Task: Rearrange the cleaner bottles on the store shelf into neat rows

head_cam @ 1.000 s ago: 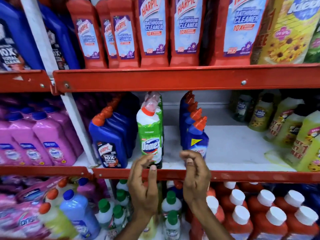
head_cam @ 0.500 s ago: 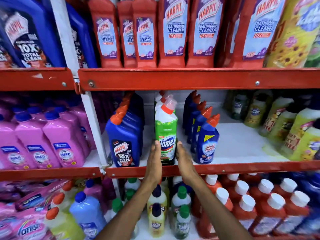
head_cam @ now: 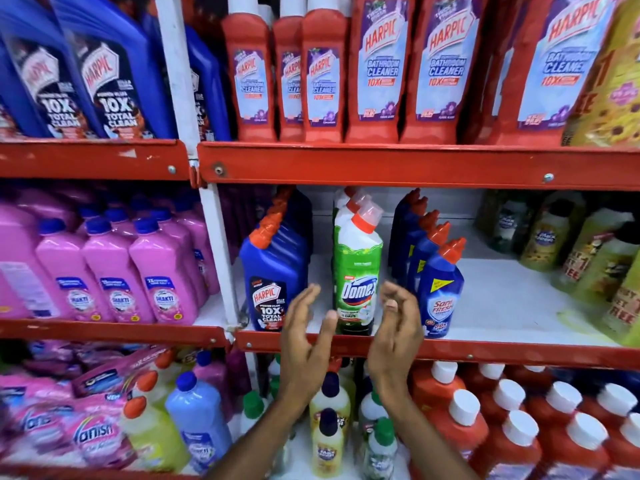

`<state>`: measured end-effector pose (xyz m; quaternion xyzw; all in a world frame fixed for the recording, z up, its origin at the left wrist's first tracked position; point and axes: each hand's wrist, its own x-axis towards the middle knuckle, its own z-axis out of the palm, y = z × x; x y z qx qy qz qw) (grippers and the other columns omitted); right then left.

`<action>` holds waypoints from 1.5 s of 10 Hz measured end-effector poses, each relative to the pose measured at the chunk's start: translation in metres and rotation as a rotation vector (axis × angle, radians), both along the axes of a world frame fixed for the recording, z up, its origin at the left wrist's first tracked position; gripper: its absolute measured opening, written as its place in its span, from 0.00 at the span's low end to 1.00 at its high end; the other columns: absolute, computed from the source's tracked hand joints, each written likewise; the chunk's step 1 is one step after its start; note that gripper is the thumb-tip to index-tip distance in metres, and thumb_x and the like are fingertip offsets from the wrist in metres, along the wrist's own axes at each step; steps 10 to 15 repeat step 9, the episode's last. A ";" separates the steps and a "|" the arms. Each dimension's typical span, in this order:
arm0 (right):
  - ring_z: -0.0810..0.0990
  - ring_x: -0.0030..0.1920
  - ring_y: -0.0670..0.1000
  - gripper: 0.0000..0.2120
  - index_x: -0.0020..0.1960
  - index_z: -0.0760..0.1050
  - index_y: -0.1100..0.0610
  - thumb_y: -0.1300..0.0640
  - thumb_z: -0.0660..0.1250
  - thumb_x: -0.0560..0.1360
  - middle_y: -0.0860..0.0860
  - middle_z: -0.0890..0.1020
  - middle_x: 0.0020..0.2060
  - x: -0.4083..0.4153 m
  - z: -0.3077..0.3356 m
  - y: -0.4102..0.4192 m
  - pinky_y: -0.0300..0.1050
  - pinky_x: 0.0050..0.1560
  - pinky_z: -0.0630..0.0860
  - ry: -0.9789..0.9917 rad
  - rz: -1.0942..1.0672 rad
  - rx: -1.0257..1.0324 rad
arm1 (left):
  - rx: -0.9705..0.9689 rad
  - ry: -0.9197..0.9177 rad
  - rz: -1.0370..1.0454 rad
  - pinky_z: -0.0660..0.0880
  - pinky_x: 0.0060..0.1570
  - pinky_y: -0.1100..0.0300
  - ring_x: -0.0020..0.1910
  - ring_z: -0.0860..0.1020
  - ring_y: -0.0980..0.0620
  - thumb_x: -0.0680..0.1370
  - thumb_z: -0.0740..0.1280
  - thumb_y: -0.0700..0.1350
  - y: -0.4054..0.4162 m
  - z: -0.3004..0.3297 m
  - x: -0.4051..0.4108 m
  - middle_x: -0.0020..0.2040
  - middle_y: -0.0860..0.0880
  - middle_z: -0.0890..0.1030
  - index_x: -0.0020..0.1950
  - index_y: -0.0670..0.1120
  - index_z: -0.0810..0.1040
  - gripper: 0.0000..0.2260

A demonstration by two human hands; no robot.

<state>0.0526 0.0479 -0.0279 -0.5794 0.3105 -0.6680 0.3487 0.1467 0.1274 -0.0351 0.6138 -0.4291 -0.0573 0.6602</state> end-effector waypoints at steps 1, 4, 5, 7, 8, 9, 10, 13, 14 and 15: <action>0.81 0.49 0.47 0.11 0.50 0.81 0.56 0.60 0.59 0.79 0.49 0.83 0.45 0.017 0.001 0.023 0.42 0.49 0.77 0.095 0.073 -0.133 | -0.195 -0.100 0.231 0.76 0.64 0.54 0.62 0.79 0.54 0.78 0.66 0.51 0.031 -0.007 0.024 0.60 0.53 0.80 0.60 0.49 0.80 0.13; 0.59 0.76 0.39 0.27 0.80 0.59 0.53 0.44 0.51 0.84 0.43 0.63 0.77 0.095 0.000 0.040 0.40 0.78 0.52 0.411 0.497 0.292 | 0.054 0.184 0.035 0.65 0.77 0.52 0.75 0.69 0.56 0.74 0.66 0.61 0.033 0.001 0.090 0.78 0.50 0.70 0.78 0.51 0.64 0.34; 0.63 0.79 0.46 0.32 0.79 0.62 0.54 0.39 0.49 0.81 0.50 0.67 0.79 0.102 -0.006 0.035 0.52 0.81 0.57 0.400 0.455 0.291 | 0.088 0.284 -0.027 0.66 0.77 0.49 0.74 0.71 0.54 0.78 0.66 0.60 0.030 0.006 0.097 0.77 0.50 0.72 0.76 0.59 0.67 0.27; 0.69 0.76 0.49 0.38 0.77 0.67 0.53 0.33 0.48 0.74 0.52 0.73 0.75 0.106 -0.013 0.034 0.56 0.78 0.63 0.372 0.413 0.329 | 0.075 0.343 -0.143 0.76 0.67 0.54 0.63 0.80 0.54 0.80 0.61 0.56 0.030 0.005 0.099 0.66 0.48 0.81 0.66 0.57 0.73 0.15; 0.72 0.74 0.51 0.35 0.75 0.68 0.51 0.34 0.49 0.75 0.53 0.75 0.73 0.109 -0.015 0.029 0.58 0.77 0.66 0.347 0.435 0.362 | 0.076 0.311 -0.170 0.77 0.58 0.68 0.57 0.81 0.65 0.85 0.59 0.50 0.028 0.004 0.101 0.62 0.52 0.81 0.63 0.59 0.74 0.09; 0.71 0.75 0.49 0.32 0.76 0.68 0.50 0.37 0.50 0.78 0.52 0.74 0.74 0.106 -0.012 0.035 0.57 0.77 0.66 0.308 0.401 0.342 | 0.157 0.270 -0.169 0.72 0.73 0.54 0.71 0.75 0.58 0.78 0.60 0.68 0.031 0.002 0.106 0.73 0.51 0.76 0.76 0.57 0.68 0.29; 0.71 0.75 0.49 0.32 0.76 0.68 0.50 0.37 0.50 0.78 0.52 0.74 0.74 0.106 -0.012 0.035 0.57 0.77 0.66 0.308 0.401 0.342 | 0.157 0.270 -0.169 0.72 0.73 0.54 0.71 0.75 0.58 0.78 0.60 0.68 0.031 0.002 0.106 0.73 0.51 0.76 0.76 0.57 0.68 0.29; 0.71 0.75 0.49 0.32 0.76 0.68 0.50 0.37 0.50 0.78 0.52 0.74 0.74 0.106 -0.012 0.035 0.57 0.77 0.66 0.308 0.401 0.342 | 0.157 0.270 -0.169 0.72 0.73 0.54 0.71 0.75 0.58 0.78 0.60 0.68 0.031 0.002 0.106 0.73 0.51 0.76 0.76 0.57 0.68 0.29; 0.71 0.75 0.49 0.32 0.76 0.68 0.50 0.37 0.50 0.78 0.52 0.74 0.74 0.106 -0.012 0.035 0.57 0.77 0.66 0.308 0.401 0.342 | 0.157 0.270 -0.169 0.72 0.73 0.54 0.71 0.75 0.58 0.78 0.60 0.68 0.031 0.002 0.106 0.73 0.51 0.76 0.76 0.57 0.68 0.29; 0.71 0.75 0.49 0.32 0.76 0.68 0.50 0.37 0.50 0.78 0.52 0.74 0.74 0.106 -0.012 0.035 0.57 0.77 0.66 0.308 0.401 0.342 | 0.157 0.270 -0.169 0.72 0.73 0.54 0.71 0.75 0.58 0.78 0.60 0.68 0.031 0.002 0.106 0.73 0.51 0.76 0.76 0.57 0.68 0.29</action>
